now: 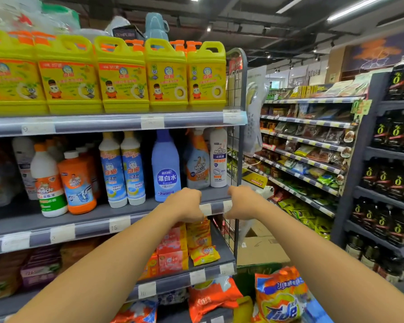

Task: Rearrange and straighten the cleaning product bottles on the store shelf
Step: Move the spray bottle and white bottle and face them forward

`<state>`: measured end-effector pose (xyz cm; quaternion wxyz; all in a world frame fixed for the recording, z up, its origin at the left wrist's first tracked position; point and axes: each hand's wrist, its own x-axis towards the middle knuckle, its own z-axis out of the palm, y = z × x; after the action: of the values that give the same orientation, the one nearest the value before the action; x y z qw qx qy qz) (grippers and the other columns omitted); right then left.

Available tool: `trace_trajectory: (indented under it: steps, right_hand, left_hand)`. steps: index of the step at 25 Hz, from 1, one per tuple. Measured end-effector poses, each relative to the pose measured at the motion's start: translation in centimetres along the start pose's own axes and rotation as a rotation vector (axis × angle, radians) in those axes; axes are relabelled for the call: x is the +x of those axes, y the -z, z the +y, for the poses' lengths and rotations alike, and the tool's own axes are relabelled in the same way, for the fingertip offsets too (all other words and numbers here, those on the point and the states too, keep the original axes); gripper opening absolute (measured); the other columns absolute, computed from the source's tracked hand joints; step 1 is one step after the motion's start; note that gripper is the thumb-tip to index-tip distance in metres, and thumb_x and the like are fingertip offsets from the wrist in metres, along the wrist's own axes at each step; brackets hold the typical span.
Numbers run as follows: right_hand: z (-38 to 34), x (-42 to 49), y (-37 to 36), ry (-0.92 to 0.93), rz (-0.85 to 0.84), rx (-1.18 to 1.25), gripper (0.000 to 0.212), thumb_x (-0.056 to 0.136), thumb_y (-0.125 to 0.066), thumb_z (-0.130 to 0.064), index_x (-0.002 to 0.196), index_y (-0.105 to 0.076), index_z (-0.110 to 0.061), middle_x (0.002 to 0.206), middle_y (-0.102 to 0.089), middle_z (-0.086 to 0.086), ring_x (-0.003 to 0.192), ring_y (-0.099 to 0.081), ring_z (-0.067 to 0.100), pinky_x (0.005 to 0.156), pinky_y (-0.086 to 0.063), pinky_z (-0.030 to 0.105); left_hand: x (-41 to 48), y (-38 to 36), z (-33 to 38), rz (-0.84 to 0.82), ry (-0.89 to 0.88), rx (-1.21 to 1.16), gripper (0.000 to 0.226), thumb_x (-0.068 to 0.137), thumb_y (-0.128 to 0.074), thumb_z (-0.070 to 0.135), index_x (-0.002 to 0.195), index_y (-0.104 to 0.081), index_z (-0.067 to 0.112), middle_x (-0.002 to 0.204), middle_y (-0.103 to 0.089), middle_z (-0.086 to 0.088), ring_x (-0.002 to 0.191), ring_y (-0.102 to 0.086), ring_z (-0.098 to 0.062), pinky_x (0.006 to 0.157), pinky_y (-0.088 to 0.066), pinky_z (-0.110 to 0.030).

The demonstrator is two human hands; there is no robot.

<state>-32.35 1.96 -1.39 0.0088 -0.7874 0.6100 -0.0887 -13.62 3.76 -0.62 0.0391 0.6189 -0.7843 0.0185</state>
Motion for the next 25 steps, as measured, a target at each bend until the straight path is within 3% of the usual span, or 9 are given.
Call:
trace_trajectory:
  steps: [5,7,10,12,14,20,25]
  right_hand:
    - [2.2,6.6,-0.4,-0.019,0.053,0.069,0.072,0.070,-0.077,-0.037,0.130,-0.044,-0.014,0.124,-0.053,0.013,0.108,-0.055,0.031,0.085,-0.054,0.044]
    - [2.6,9.2,-0.7,-0.041,0.085,0.103,0.072,0.071,-0.077,-0.034,0.130,-0.042,-0.012,0.125,-0.051,0.014,0.111,-0.053,0.032,0.086,-0.052,0.043]
    - [3.1,12.9,-1.4,-0.065,0.167,0.257,0.073,0.067,-0.079,-0.036,0.126,-0.044,-0.011,0.122,-0.054,0.012,0.113,-0.054,0.031,0.089,-0.052,0.044]
    - [3.2,14.9,-2.1,-0.113,0.222,0.397,0.077,0.063,-0.082,-0.036,0.125,-0.044,-0.011,0.121,-0.057,0.012,0.112,-0.056,0.030,0.091,-0.052,0.044]
    - [3.1,16.8,-3.0,-0.165,0.275,0.505,0.081,0.061,-0.084,-0.035,0.126,-0.044,-0.009,0.121,-0.058,0.012,0.112,-0.057,0.030,0.092,-0.052,0.044]
    - [3.4,21.2,-5.8,-0.222,0.422,0.948,0.060,0.065,-0.084,-0.026,0.112,-0.049,-0.013,0.104,-0.067,0.004,0.098,-0.066,0.024,0.074,-0.051,0.028]
    - [3.8,22.3,-7.8,-0.185,0.469,1.020,0.058,0.064,-0.084,-0.026,0.111,-0.050,-0.017,0.099,-0.065,-0.001,0.089,-0.063,0.017,0.070,-0.046,0.023]
  left_hand:
    - [6.9,-0.7,-0.5,0.085,0.054,-0.069,0.040,0.075,-0.067,0.039,0.103,-0.051,0.016,0.111,-0.058,-0.008,0.092,-0.056,-0.026,0.064,-0.046,-0.035]
    - [9.5,-1.6,-0.5,0.169,0.128,-0.183,0.053,0.075,-0.069,0.037,0.117,-0.046,0.013,0.118,-0.052,-0.013,0.103,-0.055,-0.032,0.075,-0.050,-0.039]
    - [13.0,-2.9,-0.5,0.314,0.354,-0.585,0.077,0.071,-0.078,0.034,0.128,-0.032,0.010,0.128,-0.044,-0.019,0.114,-0.052,-0.039,0.090,-0.048,-0.044]
    - [14.9,-3.7,-0.8,0.363,0.484,-0.787,0.100,0.066,-0.084,0.033,0.139,-0.022,0.007,0.134,-0.043,-0.022,0.119,-0.051,-0.040,0.095,-0.047,-0.044]
    - [16.4,-4.8,-1.3,0.413,0.526,-0.827,0.111,0.064,-0.086,0.032,0.145,-0.014,0.004,0.135,-0.048,-0.022,0.120,-0.052,-0.038,0.095,-0.048,-0.042]
    - [20.0,-6.5,-2.6,0.530,0.539,-0.998,0.079,0.065,-0.084,0.031,0.127,-0.041,0.006,0.126,-0.060,-0.016,0.113,-0.059,-0.033,0.090,-0.050,-0.036]
    - [21.8,-7.7,-3.1,0.493,0.551,-1.211,0.071,0.062,-0.086,0.019,0.124,-0.053,0.008,0.126,-0.063,-0.011,0.115,-0.059,-0.027,0.098,-0.050,-0.039]
